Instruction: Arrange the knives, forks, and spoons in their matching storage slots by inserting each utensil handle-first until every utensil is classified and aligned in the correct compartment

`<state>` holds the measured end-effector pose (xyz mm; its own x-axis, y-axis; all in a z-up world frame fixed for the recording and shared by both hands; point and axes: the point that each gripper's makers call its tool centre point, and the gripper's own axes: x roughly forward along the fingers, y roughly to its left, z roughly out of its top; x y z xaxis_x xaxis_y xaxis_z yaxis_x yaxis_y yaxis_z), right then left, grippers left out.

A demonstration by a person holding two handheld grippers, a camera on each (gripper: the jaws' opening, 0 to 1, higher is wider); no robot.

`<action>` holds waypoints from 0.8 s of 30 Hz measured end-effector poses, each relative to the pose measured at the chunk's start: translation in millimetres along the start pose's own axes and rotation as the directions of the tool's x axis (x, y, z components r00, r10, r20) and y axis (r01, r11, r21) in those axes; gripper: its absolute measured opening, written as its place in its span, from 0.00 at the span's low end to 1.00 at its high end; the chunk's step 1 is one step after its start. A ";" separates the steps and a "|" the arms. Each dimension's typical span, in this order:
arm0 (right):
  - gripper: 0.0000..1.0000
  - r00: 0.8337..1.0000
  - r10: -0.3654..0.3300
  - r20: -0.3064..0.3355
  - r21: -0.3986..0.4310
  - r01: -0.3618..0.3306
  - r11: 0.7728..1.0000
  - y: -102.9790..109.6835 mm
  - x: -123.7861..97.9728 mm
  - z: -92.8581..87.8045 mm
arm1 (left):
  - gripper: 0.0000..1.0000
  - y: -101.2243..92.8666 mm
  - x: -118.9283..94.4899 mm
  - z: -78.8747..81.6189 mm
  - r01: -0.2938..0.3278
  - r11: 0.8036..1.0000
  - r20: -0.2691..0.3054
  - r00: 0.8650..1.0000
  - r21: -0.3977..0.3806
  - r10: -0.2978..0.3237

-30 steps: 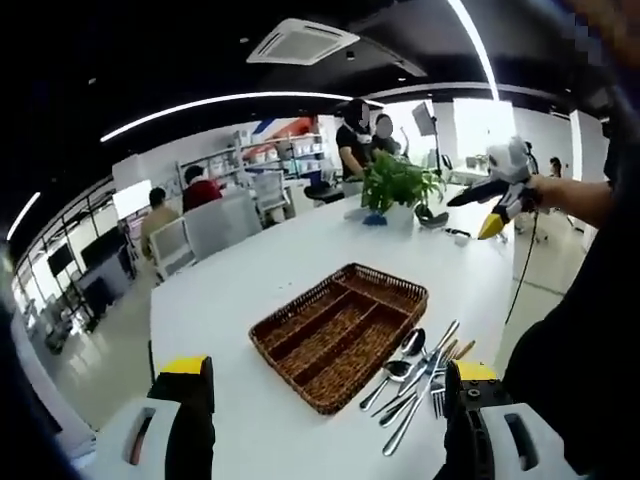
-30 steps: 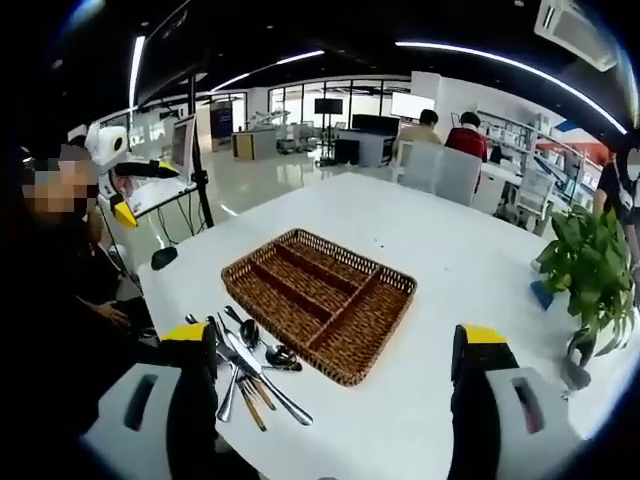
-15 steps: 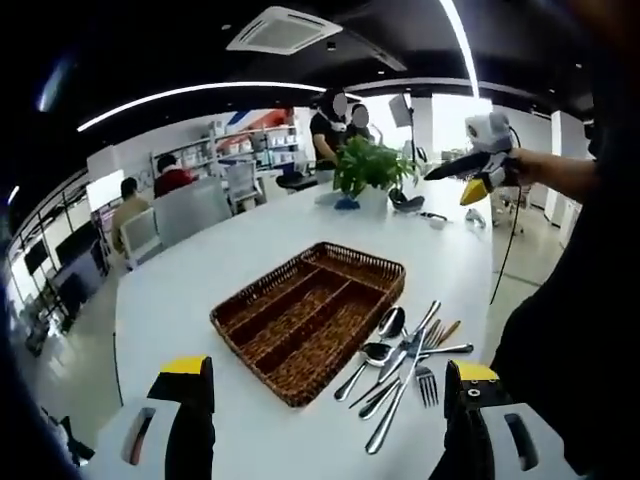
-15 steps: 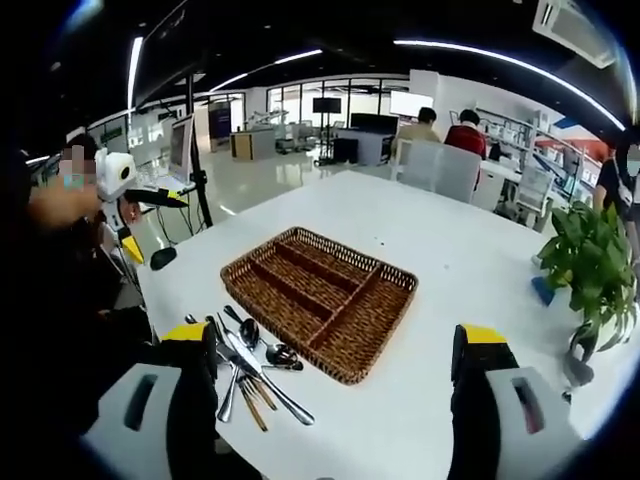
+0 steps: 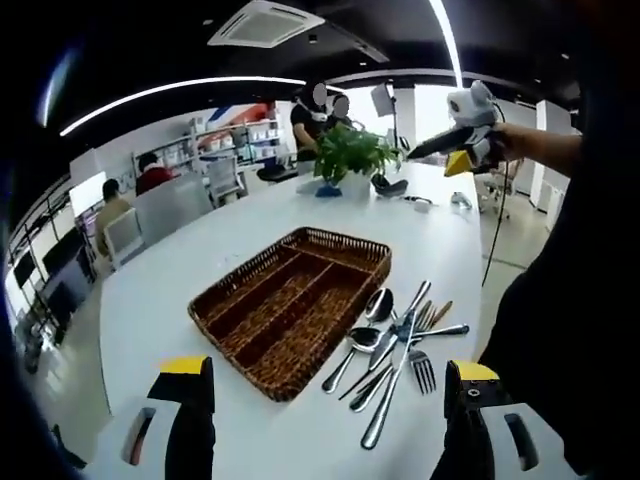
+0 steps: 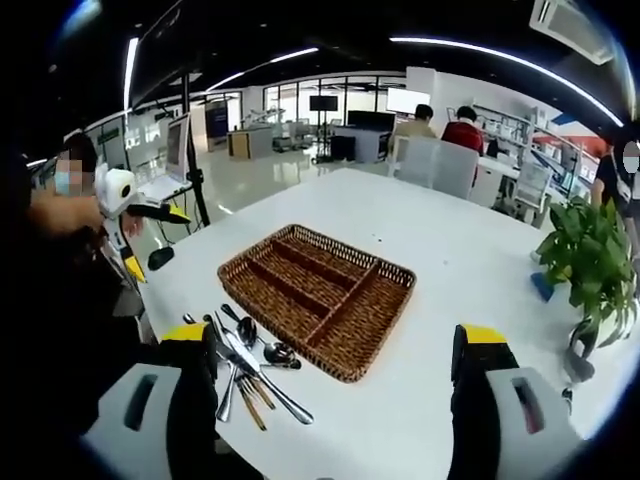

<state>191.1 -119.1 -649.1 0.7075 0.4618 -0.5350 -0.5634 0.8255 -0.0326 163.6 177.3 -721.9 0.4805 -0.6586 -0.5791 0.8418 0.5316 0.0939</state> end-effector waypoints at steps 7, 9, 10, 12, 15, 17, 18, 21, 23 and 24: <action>0.99 1.000 0.008 -0.006 -0.004 -0.008 1.000 2.9 2.8 -1.0 | 0.95 -9.5 21.8 -16.1 0.043 0.999 -0.033 0.999 0.013 -0.042; 0.99 1.000 0.009 -0.009 -0.007 -0.009 1.000 3.5 3.0 -1.6 | 0.95 -10.8 27.5 -20.9 0.048 0.999 -0.035 0.998 0.016 -0.047; 0.99 1.000 0.009 -0.010 -0.008 -0.009 1.000 3.6 3.0 -2.0 | 0.97 -11.8 29.8 -23.6 0.054 0.999 -0.040 0.998 0.006 -0.054; 0.99 1.000 0.011 -0.014 -0.008 -0.011 1.000 3.7 2.8 -3.7 | 0.95 -14.6 33.4 -30.2 0.069 0.998 -0.053 0.996 0.014 -0.068; 0.99 1.000 0.012 -0.023 -0.014 -0.012 1.000 3.0 2.5 -5.8 | 0.93 -15.7 37.4 -37.0 0.078 0.997 -0.067 0.995 0.022 -0.076; 0.99 1.000 0.012 -0.025 -0.016 -0.012 1.000 1.8 2.3 -6.5 | 0.91 -17.2 40.7 -41.4 0.088 0.996 -0.075 0.994 0.031 -0.085; 0.99 1.000 0.011 -0.025 -0.016 -0.011 1.000 1.4 2.4 -6.4 | 0.91 -17.5 41.9 -42.4 0.091 0.995 -0.077 0.993 0.033 -0.088; 0.99 1.000 0.012 -0.027 -0.017 -0.013 1.000 0.9 3.1 -6.9 | 0.88 -19.1 45.0 -44.9 0.098 0.994 -0.085 0.992 0.043 -0.094; 0.99 0.999 0.013 -0.030 -0.020 -0.014 1.000 0.8 3.8 -7.5 | 0.88 -21.9 45.9 -45.2 0.106 0.993 -0.090 0.991 0.048 -0.101; 0.99 0.999 0.014 -0.031 -0.022 -0.014 1.000 0.8 4.2 -7.9 | 0.87 -22.8 46.6 -45.8 0.109 0.993 -0.092 0.990 0.049 -0.104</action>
<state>190.2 -119.1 -658.0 0.6860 0.4627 -0.5616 -0.5828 0.8115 -0.0433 155.6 158.9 -788.1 0.3658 -0.6583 -0.6579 0.9001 0.4300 0.0703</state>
